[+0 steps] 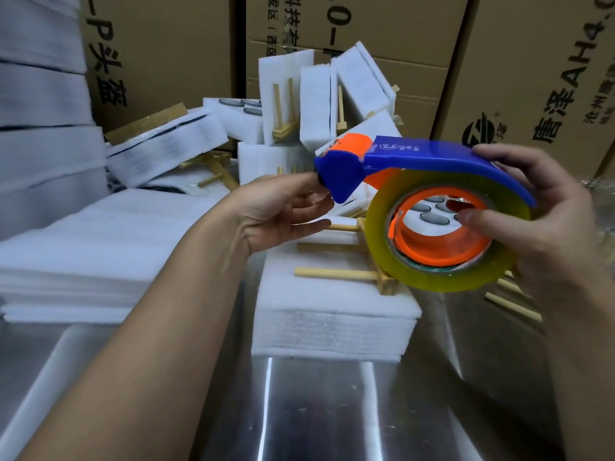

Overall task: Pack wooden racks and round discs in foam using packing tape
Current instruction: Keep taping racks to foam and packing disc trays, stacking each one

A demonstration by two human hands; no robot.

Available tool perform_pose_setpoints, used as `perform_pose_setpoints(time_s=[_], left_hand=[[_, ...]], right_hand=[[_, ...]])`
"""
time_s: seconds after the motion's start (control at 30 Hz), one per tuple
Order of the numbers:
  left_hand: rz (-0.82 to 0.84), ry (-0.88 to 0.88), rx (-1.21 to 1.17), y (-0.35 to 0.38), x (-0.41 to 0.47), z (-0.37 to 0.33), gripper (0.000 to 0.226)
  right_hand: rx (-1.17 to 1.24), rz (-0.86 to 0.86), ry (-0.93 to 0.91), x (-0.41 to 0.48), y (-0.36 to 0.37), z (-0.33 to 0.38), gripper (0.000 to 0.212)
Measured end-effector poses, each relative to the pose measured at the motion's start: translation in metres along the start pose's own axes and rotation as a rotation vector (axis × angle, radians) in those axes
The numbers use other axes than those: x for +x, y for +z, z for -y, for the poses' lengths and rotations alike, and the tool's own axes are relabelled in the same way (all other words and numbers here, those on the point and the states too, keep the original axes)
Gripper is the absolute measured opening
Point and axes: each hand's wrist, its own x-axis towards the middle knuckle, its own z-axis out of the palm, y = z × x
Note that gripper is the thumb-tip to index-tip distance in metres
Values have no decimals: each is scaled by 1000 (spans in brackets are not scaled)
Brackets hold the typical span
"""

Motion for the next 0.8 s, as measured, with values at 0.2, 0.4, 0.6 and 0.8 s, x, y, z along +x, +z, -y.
perform_pose_setpoints(time_s=[0.2,0.4,0.6,0.8], left_hand=[[-69,19,75,8,2,2,10],[-178,6,107,15,-1,4,14],[-288,16,191,15,-6,-3,15],[-420,154,364,17,-9,-8,16]], right_hand=[[22,20,-12,0,0,1,52],[25,34,-32,0,1,2,51],[15,45,-42,-2,1,2,52],[-30,79,-48,1,-5,-1,63]])
